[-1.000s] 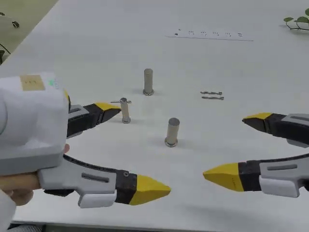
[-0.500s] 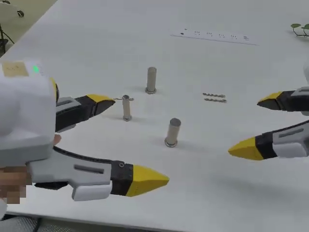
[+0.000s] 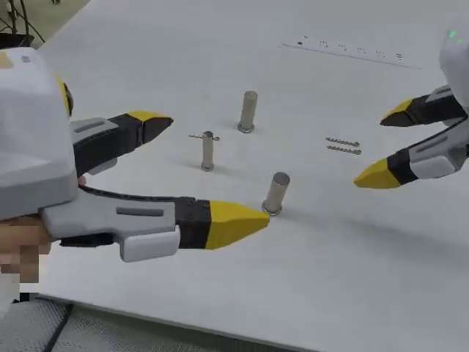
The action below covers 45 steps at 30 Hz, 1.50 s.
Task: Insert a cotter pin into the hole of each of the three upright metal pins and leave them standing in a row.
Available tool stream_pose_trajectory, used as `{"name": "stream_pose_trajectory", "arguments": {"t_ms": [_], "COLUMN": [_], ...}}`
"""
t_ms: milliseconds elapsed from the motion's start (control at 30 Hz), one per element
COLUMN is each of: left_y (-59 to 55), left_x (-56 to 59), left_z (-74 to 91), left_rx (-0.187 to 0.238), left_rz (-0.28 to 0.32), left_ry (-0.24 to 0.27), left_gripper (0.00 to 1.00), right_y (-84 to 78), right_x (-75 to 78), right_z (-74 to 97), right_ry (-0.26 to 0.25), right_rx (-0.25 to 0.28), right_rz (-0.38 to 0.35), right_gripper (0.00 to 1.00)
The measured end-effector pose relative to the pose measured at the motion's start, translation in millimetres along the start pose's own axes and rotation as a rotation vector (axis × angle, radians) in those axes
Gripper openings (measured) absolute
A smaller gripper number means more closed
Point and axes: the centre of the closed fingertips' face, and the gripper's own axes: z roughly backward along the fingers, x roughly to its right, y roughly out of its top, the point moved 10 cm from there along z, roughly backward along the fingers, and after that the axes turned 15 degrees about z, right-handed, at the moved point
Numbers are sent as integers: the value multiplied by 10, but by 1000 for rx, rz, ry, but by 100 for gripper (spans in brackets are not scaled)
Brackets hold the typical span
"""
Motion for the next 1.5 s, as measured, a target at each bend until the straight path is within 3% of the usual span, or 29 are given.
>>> {"name": "stream_pose_trajectory", "arguments": {"t_ms": [133,333,500,633,900,1100,1300,1367,1500], "left_y": [-17,-21,-25,-36,-57,-111,-126,-126,-130], "left_x": [-2,23,63,80,65,12,5,4,-2], "left_z": [-8,-2,-9,-17,-25,-28,-18,-16,-1], "left_rx": [-12,-11,-7,-9,-10,-44,-42,-43,-49], "left_rz": [-2,5,36,32,51,57,68,68,63], "left_ry": [11,12,-18,-17,0,29,30,31,34], "left_gripper": [92,92,91,90,90,90,89,89,89], "right_y": [6,-73,-188,-233,-244,-245,-243,-239,-216], "right_x": [152,287,329,396,418,400,383,409,410], "right_z": [-132,-305,-421,-491,-553,-603,-603,-614,-620], "right_ry": [-4,29,57,60,75,83,104,75,78], "right_rx": [-12,-60,-119,-134,-160,-190,-170,-174,-183], "right_rz": [49,37,68,69,59,54,23,75,148], "right_gripper": [51,36,28,23,17,12,1,0,0]}}
